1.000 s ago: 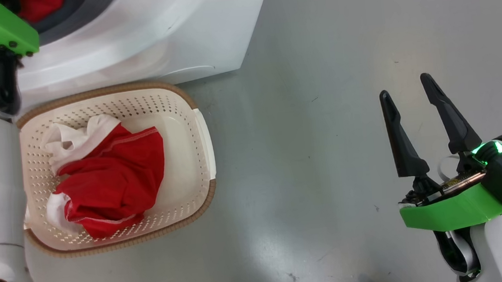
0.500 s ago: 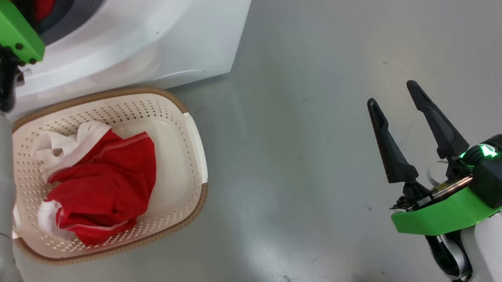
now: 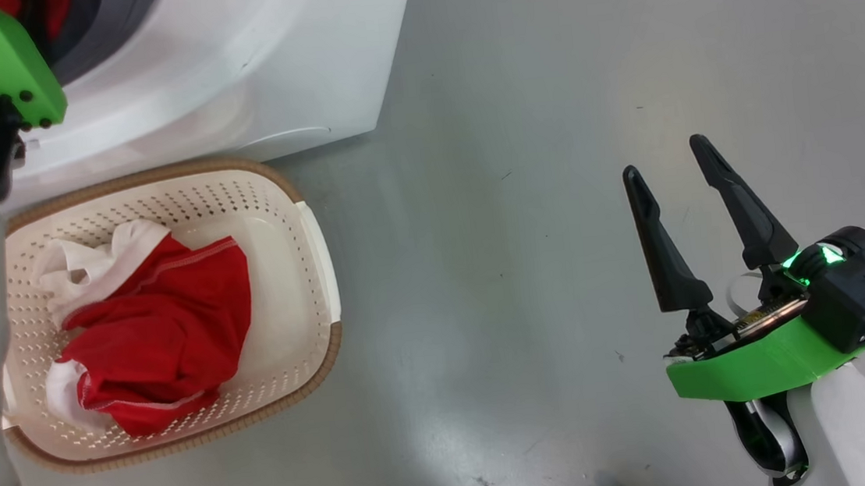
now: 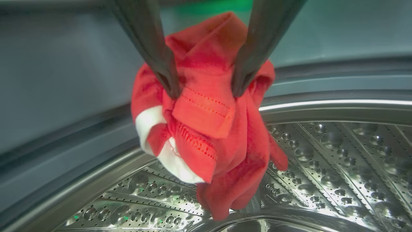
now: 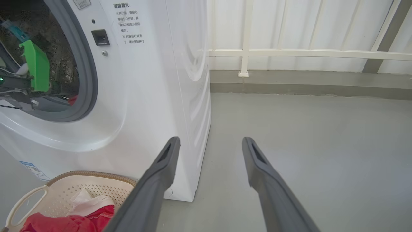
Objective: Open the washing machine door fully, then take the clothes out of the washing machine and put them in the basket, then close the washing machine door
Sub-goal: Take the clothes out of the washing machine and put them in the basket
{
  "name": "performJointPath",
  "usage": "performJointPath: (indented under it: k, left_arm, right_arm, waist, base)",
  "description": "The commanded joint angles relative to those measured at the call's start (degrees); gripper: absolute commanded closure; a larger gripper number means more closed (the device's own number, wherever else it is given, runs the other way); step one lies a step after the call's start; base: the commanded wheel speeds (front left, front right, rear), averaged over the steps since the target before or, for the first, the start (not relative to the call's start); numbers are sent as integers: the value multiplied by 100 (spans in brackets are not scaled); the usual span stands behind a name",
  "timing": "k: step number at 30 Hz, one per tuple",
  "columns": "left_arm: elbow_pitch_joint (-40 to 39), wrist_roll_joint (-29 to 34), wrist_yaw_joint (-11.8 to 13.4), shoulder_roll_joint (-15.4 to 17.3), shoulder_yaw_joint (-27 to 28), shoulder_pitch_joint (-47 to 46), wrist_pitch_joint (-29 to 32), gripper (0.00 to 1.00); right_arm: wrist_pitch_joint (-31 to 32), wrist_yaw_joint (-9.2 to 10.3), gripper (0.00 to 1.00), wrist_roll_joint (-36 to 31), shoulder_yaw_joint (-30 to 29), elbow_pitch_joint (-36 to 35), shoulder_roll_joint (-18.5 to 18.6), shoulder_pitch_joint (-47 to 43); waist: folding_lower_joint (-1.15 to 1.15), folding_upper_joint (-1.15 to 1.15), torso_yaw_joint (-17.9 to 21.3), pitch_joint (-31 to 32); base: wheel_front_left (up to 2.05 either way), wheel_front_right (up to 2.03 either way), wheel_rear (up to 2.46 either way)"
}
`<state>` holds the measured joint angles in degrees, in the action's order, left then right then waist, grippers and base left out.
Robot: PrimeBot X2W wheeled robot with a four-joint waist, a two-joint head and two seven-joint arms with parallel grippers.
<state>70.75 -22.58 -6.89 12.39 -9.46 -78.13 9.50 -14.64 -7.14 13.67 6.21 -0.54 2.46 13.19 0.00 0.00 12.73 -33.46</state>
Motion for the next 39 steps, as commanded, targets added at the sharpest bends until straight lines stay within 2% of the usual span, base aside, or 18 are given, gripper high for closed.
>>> performJointPath:
  k: [1,2,5,11,28,34,39]
  left_arm:
    - [-81,78,35,262,-25,-128,-10,80]
    - [-72,110,36,268,-67,-132,-18,100]
    - [-52,137,32,265,-132,-147,-47,100]
    - [-86,95,41,295,-130,-58,-472,100]
    - [-460,156,206,363,-235,747,-2228,100]
    - [-1042,139,318,379,-147,1270,-2436,100]
    - [-2034,182,495,383,38,1904,-2447,100]
  right_arm:
    - [-36,-35,0,51,122,-117,42,13]
    - [-36,-35,0,57,124,-115,42,17]
    - [-36,-35,0,63,115,-112,42,27]
    - [-36,-35,0,51,84,-107,42,21]
    - [-36,-35,0,-70,9,-52,42,-68]
    - [-36,-35,0,-108,-23,-34,42,-132]
    - [-36,-35,0,-127,-76,-42,42,-182]
  waist:
    - [0,0,6,4]
    - [0,0,9,8]
    - [0,0,1,10]
    - [0,0,-41,30]
    - [0,0,-445,338]
    - [0,0,-555,562]
    - [0,0,-643,742]
  base:
    - [0,0,0]
    - [0,0,0]
    - [0,0,0]
    - [0,0,0]
    - [0,0,0]
    - [0,0,0]
    - [0,0,0]
